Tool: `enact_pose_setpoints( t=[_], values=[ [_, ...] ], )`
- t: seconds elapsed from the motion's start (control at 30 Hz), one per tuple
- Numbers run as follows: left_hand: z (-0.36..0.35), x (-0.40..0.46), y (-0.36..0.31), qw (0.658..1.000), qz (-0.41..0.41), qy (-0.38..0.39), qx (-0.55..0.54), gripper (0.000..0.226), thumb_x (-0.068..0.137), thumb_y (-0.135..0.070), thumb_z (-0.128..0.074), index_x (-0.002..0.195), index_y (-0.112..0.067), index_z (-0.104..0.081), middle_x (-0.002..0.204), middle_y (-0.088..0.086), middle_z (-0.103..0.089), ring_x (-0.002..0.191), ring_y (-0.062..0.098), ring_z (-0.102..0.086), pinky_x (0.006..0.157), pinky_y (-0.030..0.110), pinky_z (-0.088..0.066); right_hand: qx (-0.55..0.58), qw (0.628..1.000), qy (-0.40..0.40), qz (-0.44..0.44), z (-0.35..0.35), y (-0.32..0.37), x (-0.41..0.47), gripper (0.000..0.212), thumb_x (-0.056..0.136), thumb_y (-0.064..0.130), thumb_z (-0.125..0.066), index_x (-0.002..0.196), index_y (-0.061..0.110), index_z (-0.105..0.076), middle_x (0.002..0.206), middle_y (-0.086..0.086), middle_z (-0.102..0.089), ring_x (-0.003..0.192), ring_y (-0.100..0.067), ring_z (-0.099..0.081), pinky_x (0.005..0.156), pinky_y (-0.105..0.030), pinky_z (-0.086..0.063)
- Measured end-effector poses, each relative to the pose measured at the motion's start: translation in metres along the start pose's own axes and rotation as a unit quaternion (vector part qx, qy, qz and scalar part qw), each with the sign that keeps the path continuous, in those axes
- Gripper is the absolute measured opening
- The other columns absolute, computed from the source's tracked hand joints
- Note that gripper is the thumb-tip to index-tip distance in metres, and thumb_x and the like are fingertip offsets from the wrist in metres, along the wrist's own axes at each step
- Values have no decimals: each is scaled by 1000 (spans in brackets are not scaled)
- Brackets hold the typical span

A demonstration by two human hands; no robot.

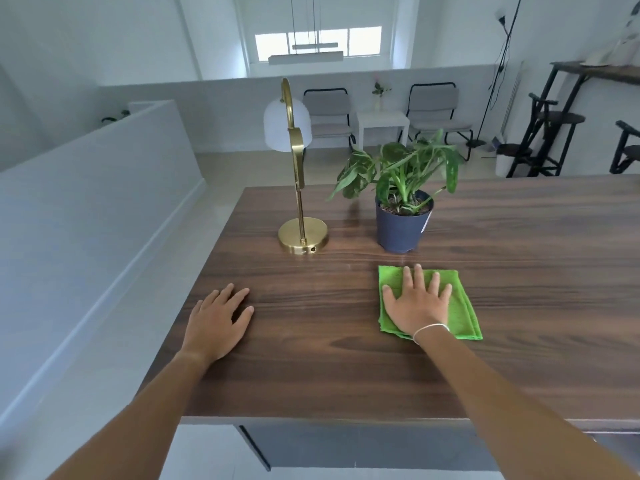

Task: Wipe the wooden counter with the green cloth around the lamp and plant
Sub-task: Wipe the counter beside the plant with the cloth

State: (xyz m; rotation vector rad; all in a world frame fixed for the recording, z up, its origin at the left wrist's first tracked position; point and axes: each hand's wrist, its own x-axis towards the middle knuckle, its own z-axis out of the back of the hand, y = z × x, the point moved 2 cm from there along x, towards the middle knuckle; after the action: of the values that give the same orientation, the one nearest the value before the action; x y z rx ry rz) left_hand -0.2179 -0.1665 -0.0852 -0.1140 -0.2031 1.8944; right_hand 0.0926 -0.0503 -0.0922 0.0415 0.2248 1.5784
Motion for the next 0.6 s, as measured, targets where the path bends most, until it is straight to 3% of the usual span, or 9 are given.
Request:
enact_pose_setpoints(
  t=[0.37, 0.6],
  values=[
    [-8, 8, 19, 998, -17, -19, -49, 47, 97, -39, -30, 143, -29, -32, 156, -4, -25, 145, 19, -18, 119, 38, -15, -2, 988, 11, 152, -31, 160, -16, 71, 93, 56, -16, 152, 19, -2, 161, -1, 4, 147, -36, 6, 117, -53, 6],
    [-8, 9, 18, 998, -21, -26, -55, 47, 98, -35, -30, 143, -24, -33, 155, -3, -26, 145, 20, -20, 118, 38, -15, 0, 975, 12, 221, -35, 162, -26, 70, 93, 59, -20, 152, 25, -5, 161, 4, 0, 148, -29, 5, 118, -49, 6]
  ],
)
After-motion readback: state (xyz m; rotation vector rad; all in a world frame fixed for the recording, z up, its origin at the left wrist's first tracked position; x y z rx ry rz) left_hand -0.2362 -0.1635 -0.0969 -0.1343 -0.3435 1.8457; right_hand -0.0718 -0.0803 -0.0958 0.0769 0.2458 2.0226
